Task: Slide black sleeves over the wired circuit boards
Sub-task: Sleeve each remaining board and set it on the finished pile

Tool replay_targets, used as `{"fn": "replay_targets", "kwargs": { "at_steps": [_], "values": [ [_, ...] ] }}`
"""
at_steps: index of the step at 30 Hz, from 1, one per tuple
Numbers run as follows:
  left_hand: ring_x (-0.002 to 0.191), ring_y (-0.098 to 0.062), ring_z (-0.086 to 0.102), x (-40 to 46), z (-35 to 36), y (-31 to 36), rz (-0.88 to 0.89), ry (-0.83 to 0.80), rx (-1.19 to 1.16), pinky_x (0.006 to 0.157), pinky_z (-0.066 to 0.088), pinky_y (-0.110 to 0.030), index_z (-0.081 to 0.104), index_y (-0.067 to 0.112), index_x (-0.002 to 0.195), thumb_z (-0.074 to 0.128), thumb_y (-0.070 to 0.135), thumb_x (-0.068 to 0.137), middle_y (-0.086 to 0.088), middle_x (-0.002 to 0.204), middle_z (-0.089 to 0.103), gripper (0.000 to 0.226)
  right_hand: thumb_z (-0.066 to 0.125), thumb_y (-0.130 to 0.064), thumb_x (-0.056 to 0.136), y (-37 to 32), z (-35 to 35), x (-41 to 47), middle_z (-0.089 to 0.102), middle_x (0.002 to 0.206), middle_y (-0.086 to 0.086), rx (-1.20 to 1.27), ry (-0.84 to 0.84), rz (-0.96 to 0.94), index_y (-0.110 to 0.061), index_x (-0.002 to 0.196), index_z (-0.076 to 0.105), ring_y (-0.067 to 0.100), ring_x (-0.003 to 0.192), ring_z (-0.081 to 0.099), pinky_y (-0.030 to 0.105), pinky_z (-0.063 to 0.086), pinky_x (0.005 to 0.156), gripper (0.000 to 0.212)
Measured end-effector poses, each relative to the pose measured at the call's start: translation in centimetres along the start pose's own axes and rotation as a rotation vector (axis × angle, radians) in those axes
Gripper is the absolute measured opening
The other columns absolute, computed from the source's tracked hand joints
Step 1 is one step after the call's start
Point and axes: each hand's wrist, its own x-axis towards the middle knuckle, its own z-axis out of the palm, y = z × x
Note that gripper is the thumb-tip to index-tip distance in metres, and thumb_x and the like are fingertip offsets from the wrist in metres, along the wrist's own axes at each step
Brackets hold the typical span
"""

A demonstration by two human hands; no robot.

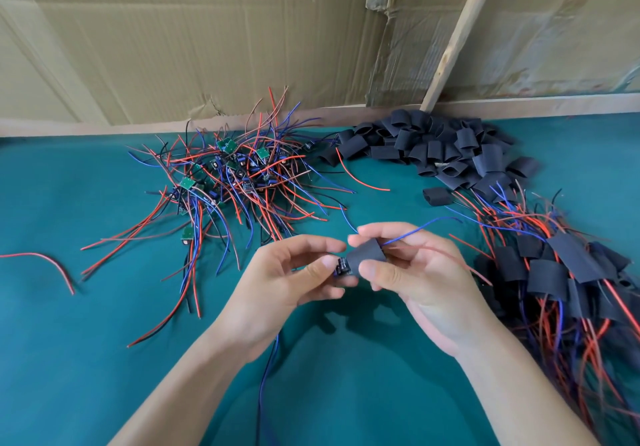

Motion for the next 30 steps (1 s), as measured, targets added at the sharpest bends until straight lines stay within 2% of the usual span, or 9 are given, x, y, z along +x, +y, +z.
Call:
{"fn": "replay_targets", "kwargs": {
  "at_steps": [3,7,10,12,16,21,26,30],
  "values": [
    [0.093,-0.034,0.075,0.0,-0.1,0.1,-0.01,-0.022,-0.031,0.073,0.058,-0.024,0.074,0.005,0.108,0.068,0.013,0.089,-0.017,0.1,0.07,0.021,0.088,-0.012,0.069,0.1,0.0,0.0,0.078,0.104,0.013,-0.038,0.041,-0.035,-0.016,0.099,0.08,0.016,0.07,0.065,0.024,0.052,0.063,0.031],
    [0.101,-0.034,0.073,0.0,-0.2,0.1,-0.042,-0.097,-0.085,0.079,0.058,-0.025,0.071,-0.001,0.112,0.067,0.007,0.091,-0.025,0.11,0.07,0.023,0.091,-0.009,0.067,0.2,0.2,0.2,0.079,0.096,0.015,-0.043,0.105,-0.048,-0.018,0.09,0.081,0.018,0.067,0.063,0.025,0.047,0.057,0.027],
    [0.101,-0.029,0.073,0.0,-0.3,0.2,-0.05,-0.123,-0.094,0.082,0.058,-0.025,0.071,-0.001,0.113,0.065,0.004,0.089,-0.022,0.111,0.071,0.025,0.084,-0.008,0.07,0.2,0.3,0.1,0.078,0.095,0.016,0.035,0.076,-0.022,-0.016,0.09,0.08,0.018,0.062,0.06,0.024,0.047,0.057,0.022],
    [0.094,-0.021,0.072,0.0,-0.4,0.1,-0.038,-0.106,-0.076,0.081,0.058,-0.025,0.073,0.002,0.111,0.066,0.005,0.088,-0.014,0.107,0.072,0.024,0.082,-0.008,0.072,0.2,0.5,0.0,0.077,0.095,0.016,0.031,0.051,-0.003,-0.016,0.091,0.08,0.017,0.062,0.059,0.023,0.048,0.058,0.021],
    [0.086,-0.017,0.07,0.1,-0.4,0.0,-0.008,-0.055,-0.06,0.078,0.058,-0.023,0.075,0.003,0.104,0.069,0.006,0.088,-0.01,0.101,0.071,0.018,0.089,-0.004,0.067,0.3,0.8,0.0,0.078,0.099,0.016,0.012,0.05,-0.001,-0.017,0.091,0.081,0.015,0.066,0.064,0.022,0.05,0.06,0.029],
    [0.079,-0.019,0.069,0.1,0.1,-0.3,0.03,0.071,-0.083,0.074,0.059,-0.022,0.075,0.007,0.097,0.068,0.01,0.082,-0.015,0.1,0.068,0.016,0.083,-0.007,0.072,0.4,1.0,-0.1,0.079,0.103,0.011,-0.032,0.077,-0.03,-0.019,0.092,0.079,0.015,0.079,0.071,0.021,0.053,0.065,0.024],
    [0.08,-0.021,0.068,0.2,0.2,-0.6,0.053,0.122,-0.063,0.074,0.059,-0.026,0.072,0.005,0.097,0.069,0.014,0.085,-0.014,0.094,0.068,0.016,0.084,-0.008,0.073,1.0,1.7,-0.3,0.079,0.1,0.009,-0.06,0.101,-0.057,-0.018,0.096,0.078,0.018,0.082,0.073,0.023,0.055,0.074,0.025],
    [0.082,-0.023,0.072,0.0,0.5,-0.5,0.097,0.144,0.026,0.072,0.06,-0.028,0.074,0.012,0.087,0.076,0.024,0.079,-0.013,0.088,0.071,0.014,0.084,-0.009,0.074,1.1,2.1,-0.4,0.078,0.093,0.012,-0.033,0.138,-0.045,-0.017,0.098,0.078,0.019,0.076,0.071,0.024,0.055,0.075,0.026]
  ]
}}
